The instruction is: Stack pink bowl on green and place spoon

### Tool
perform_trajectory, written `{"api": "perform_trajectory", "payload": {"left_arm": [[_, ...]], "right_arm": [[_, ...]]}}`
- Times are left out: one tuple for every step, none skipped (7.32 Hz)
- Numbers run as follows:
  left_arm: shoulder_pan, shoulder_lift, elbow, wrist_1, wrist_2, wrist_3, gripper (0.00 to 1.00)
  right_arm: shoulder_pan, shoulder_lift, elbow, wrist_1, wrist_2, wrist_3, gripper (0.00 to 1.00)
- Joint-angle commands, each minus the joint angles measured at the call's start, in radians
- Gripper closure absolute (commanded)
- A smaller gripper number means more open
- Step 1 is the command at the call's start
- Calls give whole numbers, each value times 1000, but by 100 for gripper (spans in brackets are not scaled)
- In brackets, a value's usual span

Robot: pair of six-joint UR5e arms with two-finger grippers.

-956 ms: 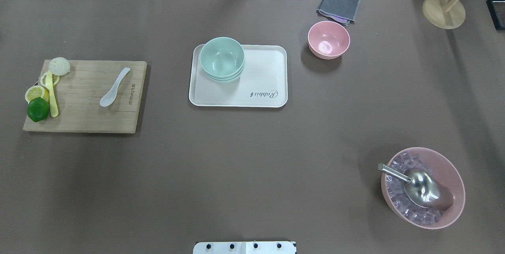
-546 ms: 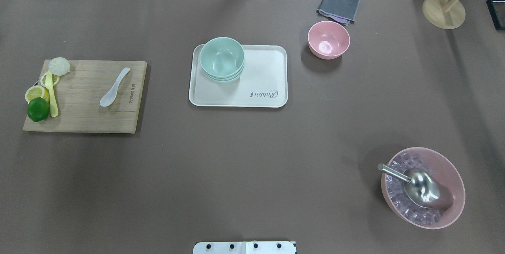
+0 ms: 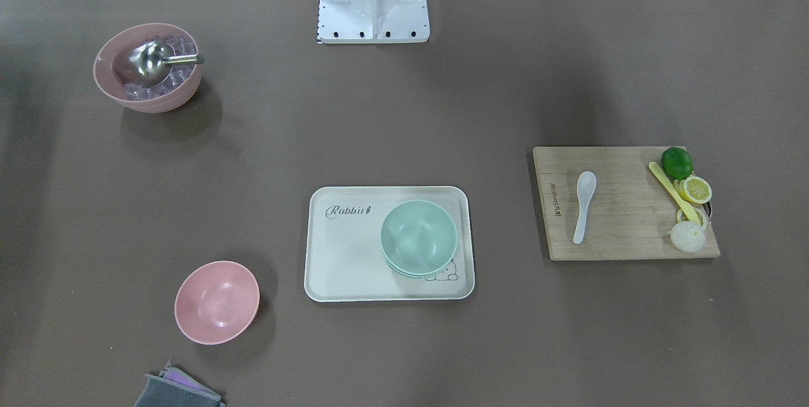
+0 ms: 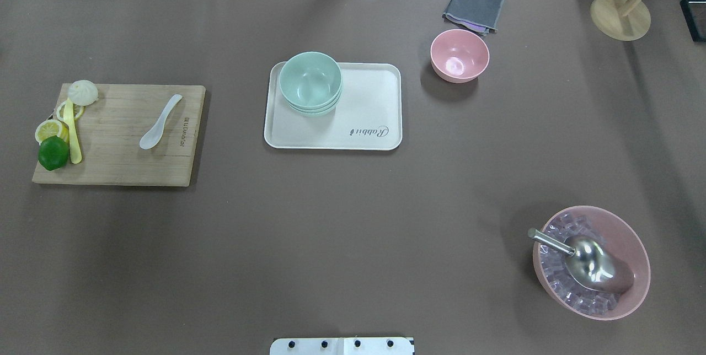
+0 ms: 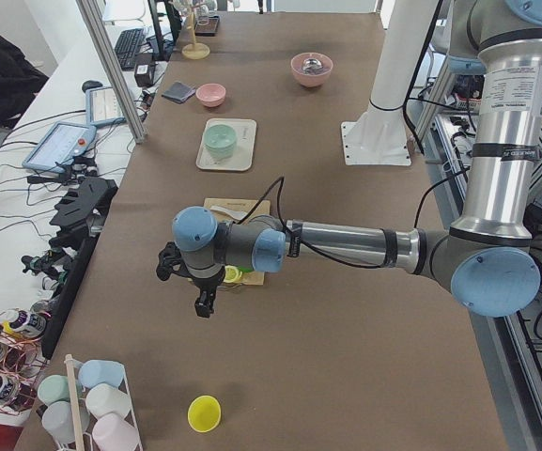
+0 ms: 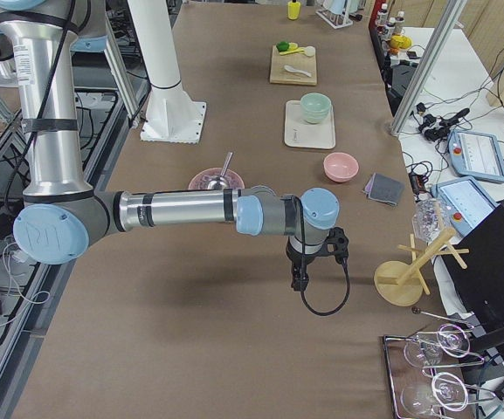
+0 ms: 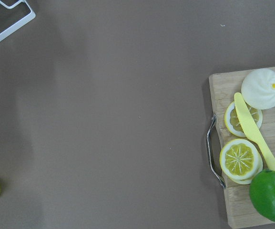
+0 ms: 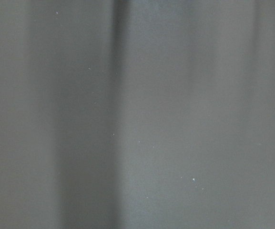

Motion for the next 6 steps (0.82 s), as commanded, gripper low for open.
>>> {"api": "perform_trajectory", "payload": {"left_arm": [[0,-7,-1,0,1,0,2],[0,-13,-8,0,-2,0,2],[2,-31,-20,-5,-11,-1,2],[9,-56,-18,-9,-6,-1,2],[11,-63,-51,-14,-14,-3,2],[11,-63,-74,-14,-15,0,2]], "right_arm": [[0,0,0,1,0,2,0],[0,0,0,1,2,3,0],[-2,0,12,3,5,3,0],[-6,2,14,3,3,5,0],[-43,23,6,9,5,2,0],[-72,46,25,15,9,36,0]]}}
